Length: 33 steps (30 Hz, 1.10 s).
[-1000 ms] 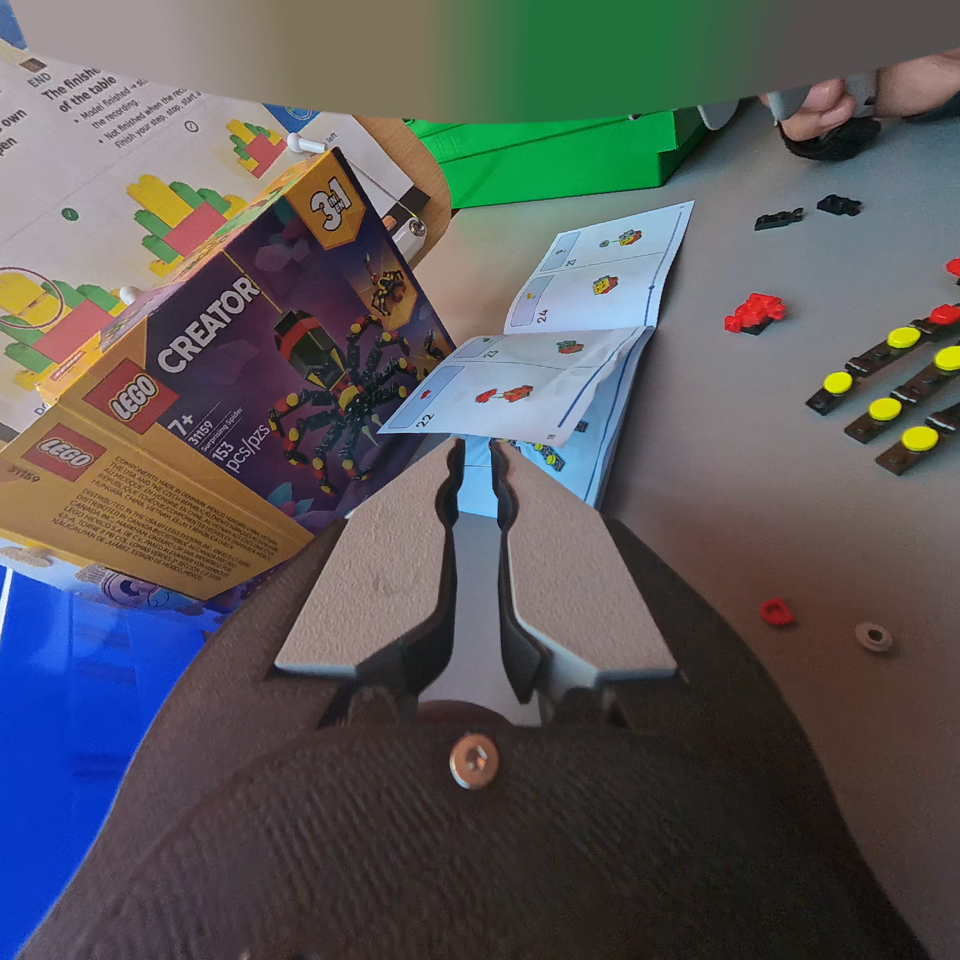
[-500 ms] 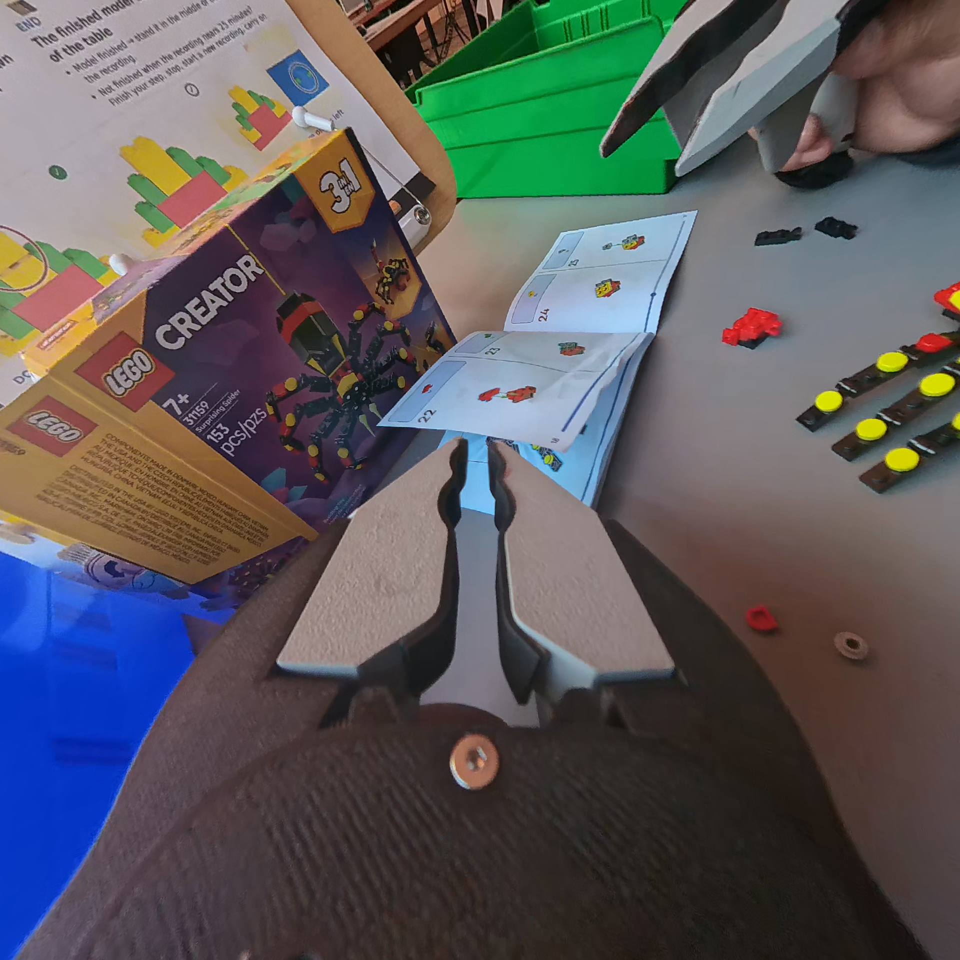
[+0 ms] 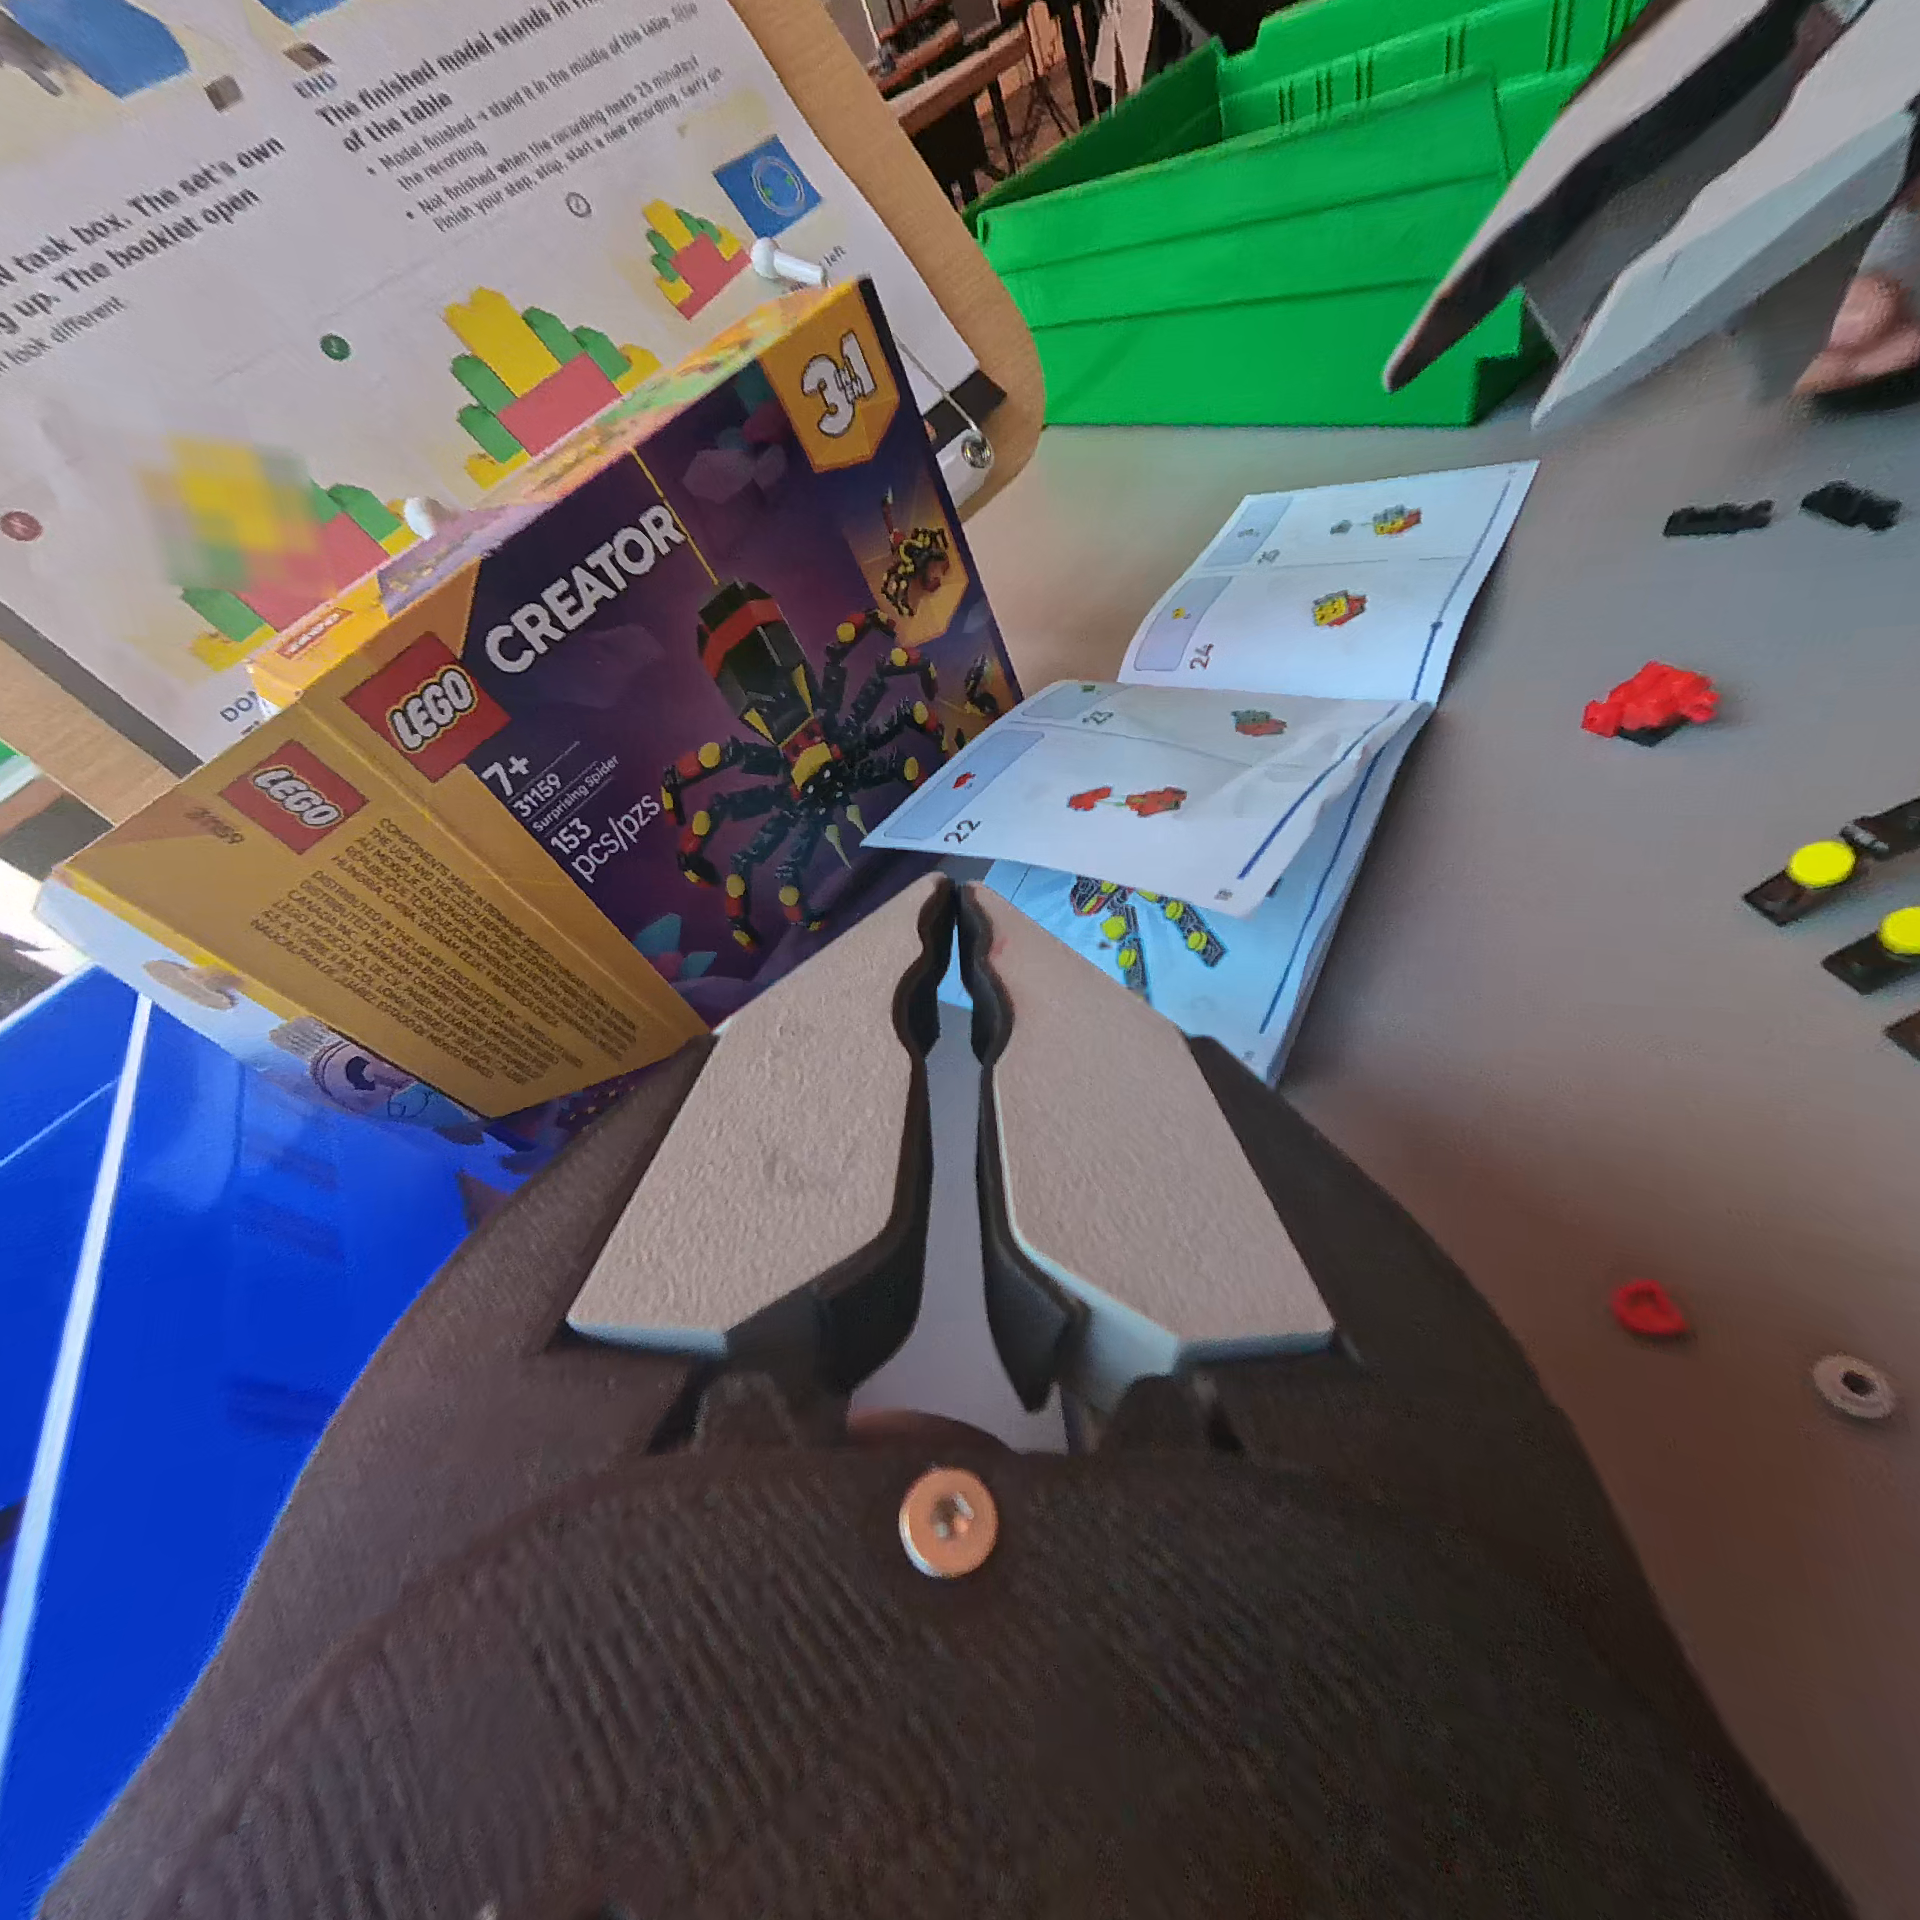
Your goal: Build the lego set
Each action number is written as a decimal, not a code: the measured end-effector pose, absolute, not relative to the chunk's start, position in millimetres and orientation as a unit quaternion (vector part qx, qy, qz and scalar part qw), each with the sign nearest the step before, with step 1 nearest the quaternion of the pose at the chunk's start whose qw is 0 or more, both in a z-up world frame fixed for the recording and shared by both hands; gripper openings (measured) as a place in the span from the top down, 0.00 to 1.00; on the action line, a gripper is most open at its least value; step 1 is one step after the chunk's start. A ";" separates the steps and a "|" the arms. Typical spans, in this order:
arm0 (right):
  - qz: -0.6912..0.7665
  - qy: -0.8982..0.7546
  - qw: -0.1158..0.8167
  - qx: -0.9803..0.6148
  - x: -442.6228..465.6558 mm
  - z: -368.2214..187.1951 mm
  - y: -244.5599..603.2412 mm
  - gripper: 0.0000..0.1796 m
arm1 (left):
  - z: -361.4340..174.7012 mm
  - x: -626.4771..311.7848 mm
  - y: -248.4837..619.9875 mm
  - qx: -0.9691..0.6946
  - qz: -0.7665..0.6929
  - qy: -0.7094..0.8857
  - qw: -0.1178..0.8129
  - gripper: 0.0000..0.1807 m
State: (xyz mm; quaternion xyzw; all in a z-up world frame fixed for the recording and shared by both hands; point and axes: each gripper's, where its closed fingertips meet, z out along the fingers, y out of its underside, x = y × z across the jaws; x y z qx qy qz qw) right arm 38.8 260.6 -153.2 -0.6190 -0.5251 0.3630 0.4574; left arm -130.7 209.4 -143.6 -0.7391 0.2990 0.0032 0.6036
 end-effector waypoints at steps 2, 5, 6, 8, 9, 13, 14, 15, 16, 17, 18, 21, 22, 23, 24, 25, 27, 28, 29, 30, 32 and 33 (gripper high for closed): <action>0.356 -0.520 0.462 -0.624 40.4 -153.5 262.2 0.74 | -137.6 -129.4 207.2 -0.733 -0.018 0.287 0.616 1.00; 0.345 -0.518 0.466 -0.629 40.9 -155.0 264.4 0.74 | -135.7 -134.4 207.3 -0.734 -0.019 0.276 0.621 1.00; 0.342 -0.518 0.466 -0.631 40.9 -155.7 265.0 0.74 | -135.5 -135.5 207.4 -0.734 -0.020 0.274 0.620 1.00; 0.339 -0.517 0.464 -0.634 40.8 -156.8 265.9 0.75 | -133.9 -135.0 206.6 -0.734 -0.037 0.269 0.622 1.00; 0.339 -0.517 0.464 -0.635 40.7 -157.0 266.1 0.75 | -132.8 -134.4 206.2 -0.734 -0.049 0.264 0.623 1.00; 0.343 -0.524 0.460 -0.630 39.7 -157.5 263.4 0.75 | -131.5 -131.5 204.3 -0.736 -0.079 0.260 0.620 1.00; 0.345 -0.528 0.455 -0.628 39.1 -158.2 261.9 0.76 | -131.3 -130.9 203.6 -0.735 -0.080 0.264 0.619 1.00; 0.347 -0.532 0.450 -0.627 38.3 -159.1 260.5 0.76 | -131.2 -129.8 202.6 -0.735 -0.081 0.268 0.618 1.00; 0.350 -0.537 0.445 -0.626 37.6 -160.2 259.1 0.77 | -130.8 -128.6 201.6 -0.735 -0.083 0.269 0.617 1.00; 0.351 -0.542 0.440 -0.624 36.9 -161.1 257.4 0.77 | -129.8 -127.1 200.3 -0.734 -0.087 0.270 0.617 1.00; 0.352 -0.546 0.436 -0.623 36.3 -161.9 256.1 0.78 | -128.8 -124.8 198.7 -0.733 -0.093 0.270 0.617 1.00; 0.346 -0.559 0.432 -0.617 34.5 -164.1 252.5 0.79 | -125.9 -116.9 193.3 -0.729 -0.109 0.275 0.618 1.00; 0.344 -0.564 0.431 -0.615 33.9 -165.0 251.2 0.80 | -126.1 -115.0 191.9 -0.729 -0.110 0.278 0.616 1.00; 0.342 -0.569 0.430 -0.613 33.2 -165.8 250.0 0.80 | -126.5 -113.3 191.0 -0.730 -0.111 0.280 0.614 1.00; 0.340 -0.573 0.428 -0.610 32.6 -166.6 248.7 0.80 | -126.6 -112.0 190.2 -0.729 -0.112 0.281 0.614 1.00; 0.339 -0.578 0.427 -0.608 32.2 -167.2 247.2 0.80 | -126.5 -111.0 189.7 -0.729 -0.113 0.282 0.613 1.00; 0.339 -0.583 0.429 -0.601 32.1 -166.6 244.5 0.79 | -127.2 -109.4 189.3 -0.729 -0.117 0.281 0.613 1.00; 0.341 -0.584 0.432 -0.597 32.4 -165.0 243.3 0.79 | -128.5 -108.7 189.4 -0.730 -0.119 0.281 0.611 1.00; 0.347 -0.582 0.436 -0.592 32.7 -162.0 241.7 0.79 | -130.4 -108.2 189.8 -0.732 -0.120 0.280 0.610 1.00; 0.359 -0.578 0.440 -0.586 32.9 -157.8 239.4 0.79 | -133.2 -108.0 190.5 -0.734 -0.121 0.281 0.607 1.00; 0.385 -0.566 0.444 -0.578 33.5 -148.9 236.0 0.79 | -136.7 -107.7 191.6 -0.738 -0.122 0.282 0.600 1.00; 0.391 -0.561 0.446 -0.577 34.3 -146.3 236.6 0.79 | -135.9 -108.7 192.0 -0.738 -0.122 0.279 0.602 1.00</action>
